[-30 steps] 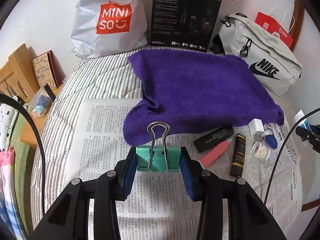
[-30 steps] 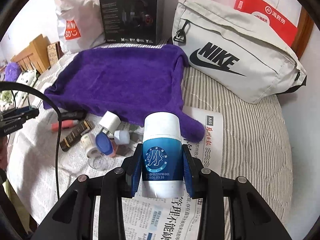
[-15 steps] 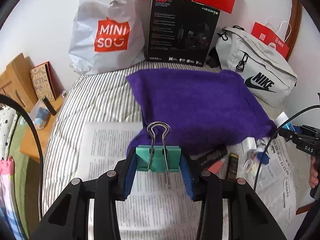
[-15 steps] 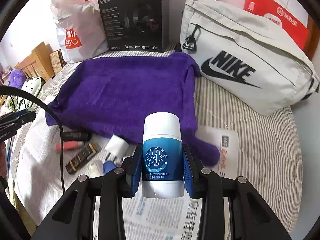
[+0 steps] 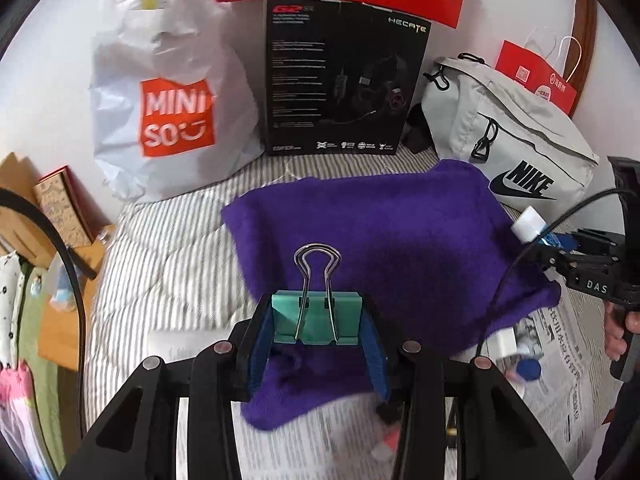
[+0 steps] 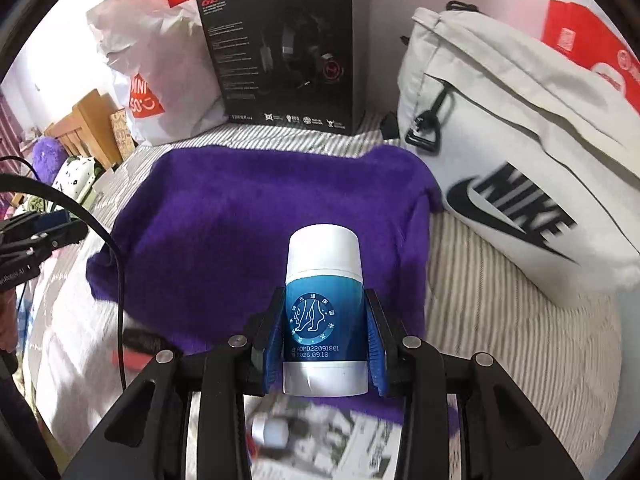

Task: Organize rigid objects
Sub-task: 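Carry the binder clip and deodorant onto the purple towel and release both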

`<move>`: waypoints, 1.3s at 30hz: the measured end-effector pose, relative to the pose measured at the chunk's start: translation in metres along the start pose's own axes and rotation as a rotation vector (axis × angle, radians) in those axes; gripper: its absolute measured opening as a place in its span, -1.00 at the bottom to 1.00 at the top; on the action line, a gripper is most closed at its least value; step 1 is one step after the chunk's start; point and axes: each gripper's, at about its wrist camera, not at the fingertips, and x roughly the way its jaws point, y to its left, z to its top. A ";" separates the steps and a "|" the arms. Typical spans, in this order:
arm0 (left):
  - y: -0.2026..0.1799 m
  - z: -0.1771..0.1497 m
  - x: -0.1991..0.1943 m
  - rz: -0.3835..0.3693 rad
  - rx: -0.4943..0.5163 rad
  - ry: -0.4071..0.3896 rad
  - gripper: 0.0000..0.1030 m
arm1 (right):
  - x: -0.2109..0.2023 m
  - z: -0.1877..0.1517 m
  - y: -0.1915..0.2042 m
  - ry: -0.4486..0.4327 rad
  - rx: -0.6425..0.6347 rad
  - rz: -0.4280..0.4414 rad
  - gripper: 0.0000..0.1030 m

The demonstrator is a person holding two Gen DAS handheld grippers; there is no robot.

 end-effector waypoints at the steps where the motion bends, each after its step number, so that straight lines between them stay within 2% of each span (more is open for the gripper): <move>1: -0.001 0.004 0.005 -0.003 0.006 0.002 -0.24 | 0.004 0.005 -0.001 0.003 -0.001 0.001 -0.30; 9: -0.002 0.028 0.042 -0.029 0.029 0.034 -0.23 | 0.038 0.031 -0.007 0.025 -0.011 -0.007 -0.30; 23: 0.002 0.051 0.110 -0.031 0.039 0.130 -0.24 | 0.092 0.049 -0.017 0.091 -0.013 -0.036 -0.30; 31: 0.001 0.054 0.131 -0.019 0.049 0.176 -0.23 | 0.105 0.052 -0.014 0.122 -0.038 -0.061 -0.30; 39: -0.005 0.056 0.133 0.012 0.088 0.182 -0.23 | 0.106 0.055 -0.013 0.120 -0.056 -0.058 -0.29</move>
